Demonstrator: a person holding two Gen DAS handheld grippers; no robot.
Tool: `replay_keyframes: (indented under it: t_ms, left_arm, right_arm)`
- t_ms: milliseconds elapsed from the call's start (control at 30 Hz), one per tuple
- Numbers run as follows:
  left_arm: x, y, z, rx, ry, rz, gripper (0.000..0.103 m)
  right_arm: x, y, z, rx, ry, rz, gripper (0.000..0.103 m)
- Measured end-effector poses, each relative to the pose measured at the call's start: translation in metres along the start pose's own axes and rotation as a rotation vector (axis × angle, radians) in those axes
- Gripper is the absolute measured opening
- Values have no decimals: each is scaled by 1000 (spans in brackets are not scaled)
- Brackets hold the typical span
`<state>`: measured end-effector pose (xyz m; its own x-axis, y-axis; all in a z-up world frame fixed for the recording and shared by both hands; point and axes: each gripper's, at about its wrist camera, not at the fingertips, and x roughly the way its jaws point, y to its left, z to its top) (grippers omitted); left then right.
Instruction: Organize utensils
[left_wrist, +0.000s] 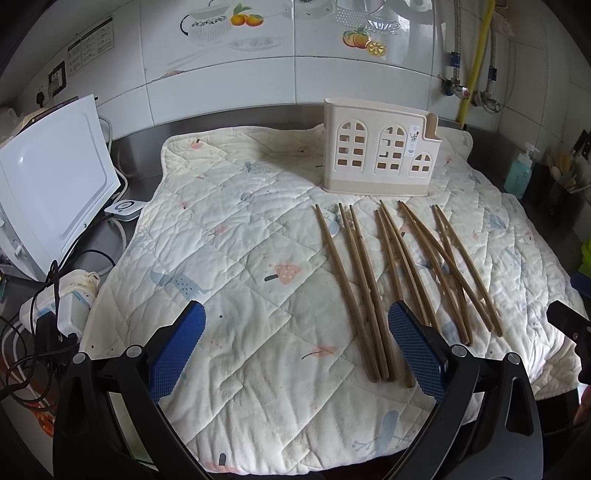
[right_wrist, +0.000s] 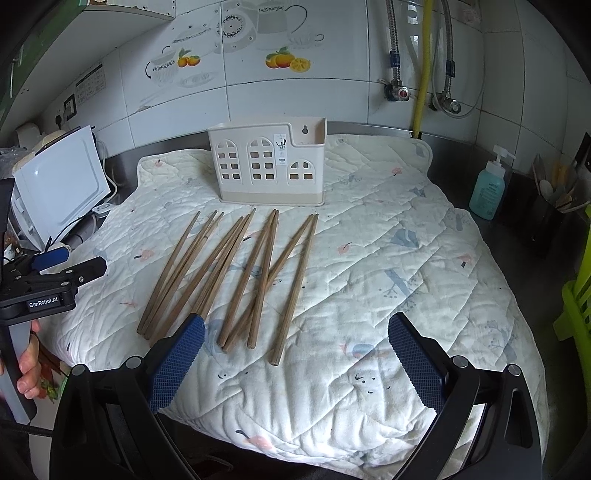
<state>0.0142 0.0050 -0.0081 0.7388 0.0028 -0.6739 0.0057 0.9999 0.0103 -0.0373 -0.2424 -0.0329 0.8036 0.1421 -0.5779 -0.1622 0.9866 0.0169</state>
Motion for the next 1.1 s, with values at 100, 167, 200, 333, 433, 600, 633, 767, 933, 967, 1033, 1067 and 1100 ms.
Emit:
replay_keyframes:
  t_ms: [100,167,200,333,433,600,633,767,933,967,1033,1067,1100]
  left_arm:
    - [0,1,3,-5,-2,0,97]
    - [0,1,5,-4,-5,2,97]
    - [0,1,5,-4,-5,2,97]
    - [0,1,7,-5,-10,-1,97]
    - [2,0,10,-4,-8,-5,97]
    - [5,-2,12,0,-3,-10,97]
    - [5,-2,13,0,-5,-11,97]
    - [6,-2,15,-1,-7,-13,97]
    - [7,-2,17,0,-6,-13,97]
    - [6,-3,17,0,-6,-13,97]
    - [7,-2,18,-1,-6,-15,97]
    - [7,-3,18,0,-4,-15,97]
    - [7,-3,18,0,-3,-15,97]
  right_arm:
    - [0,1,0,-1,-2,2,96]
    - [0,1,1,0,-2,4,96]
    - [0,1,1,0,-3,3,96]
    - [1,1,1,4,-1,0,96]
    - [1,0,2,2,-1,-2,96]
    - [2,-1,1,7,-3,-2,96]
    - [2,-2,2,7,-2,-3,96]
    - [3,-1,4,6,-3,-3,96]
    - [2,-2,6,8,-13,-3,96]
    - [1,-3,6,10,-15,-5,96]
    - [1,-4,5,15,-15,-2,96]
    - [1,-5,5,16,-15,-4,96]
    - [1,-5,4,18,-15,-4,96]
